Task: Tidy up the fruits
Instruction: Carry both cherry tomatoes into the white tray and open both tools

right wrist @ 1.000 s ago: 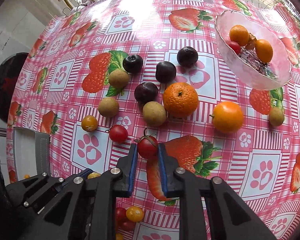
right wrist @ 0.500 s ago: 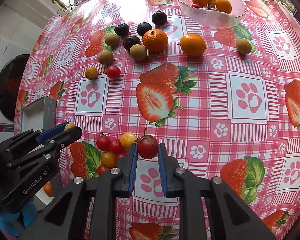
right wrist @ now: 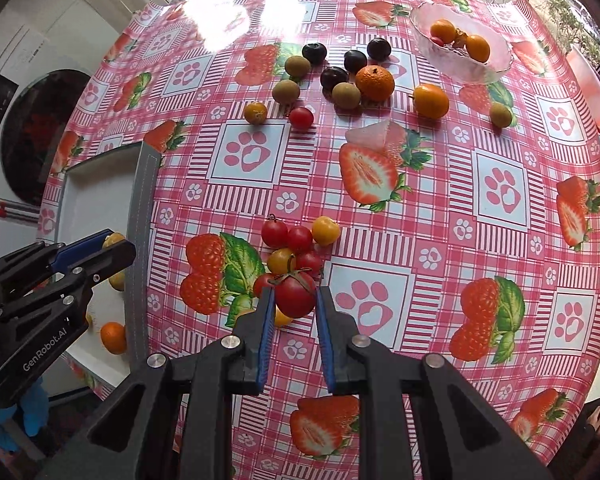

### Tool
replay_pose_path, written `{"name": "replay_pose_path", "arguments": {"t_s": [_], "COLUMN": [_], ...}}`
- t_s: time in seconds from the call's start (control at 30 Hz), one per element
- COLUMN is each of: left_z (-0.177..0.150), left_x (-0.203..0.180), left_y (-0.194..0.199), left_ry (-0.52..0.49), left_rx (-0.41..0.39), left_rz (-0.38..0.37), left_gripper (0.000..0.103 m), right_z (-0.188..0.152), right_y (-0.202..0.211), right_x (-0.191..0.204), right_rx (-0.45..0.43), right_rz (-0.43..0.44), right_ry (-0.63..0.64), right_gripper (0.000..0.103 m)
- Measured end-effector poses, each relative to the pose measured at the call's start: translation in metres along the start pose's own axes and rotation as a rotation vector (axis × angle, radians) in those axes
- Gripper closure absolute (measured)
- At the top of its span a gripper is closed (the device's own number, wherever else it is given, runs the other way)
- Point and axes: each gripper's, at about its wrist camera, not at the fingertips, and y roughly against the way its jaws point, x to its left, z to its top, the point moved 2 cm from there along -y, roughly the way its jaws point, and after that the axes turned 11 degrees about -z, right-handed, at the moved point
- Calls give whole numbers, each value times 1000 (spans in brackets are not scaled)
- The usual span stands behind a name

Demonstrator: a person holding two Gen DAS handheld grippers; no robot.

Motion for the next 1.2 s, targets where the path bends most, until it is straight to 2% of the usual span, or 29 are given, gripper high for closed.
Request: {"name": "replay_pose_path", "arguments": {"t_s": [0.5,0.9,1.2], "left_z": [-20,-29,-25], "left_x": [78,126,145], "left_y": [31,33,21], "left_ry": [104,164,168], "left_rx": [-54,-52,-29], "left_rz": [61,102,132], "left_gripper": [80,80,80], "right_z": [20,34,39], "right_y": [15,6,-8], "right_x": [89,143,165], "right_rx": [-37,-30,-11], "right_rz": [-10,-2,13], "right_ry": [174,268,303], "right_gripper": [81,81,81]}}
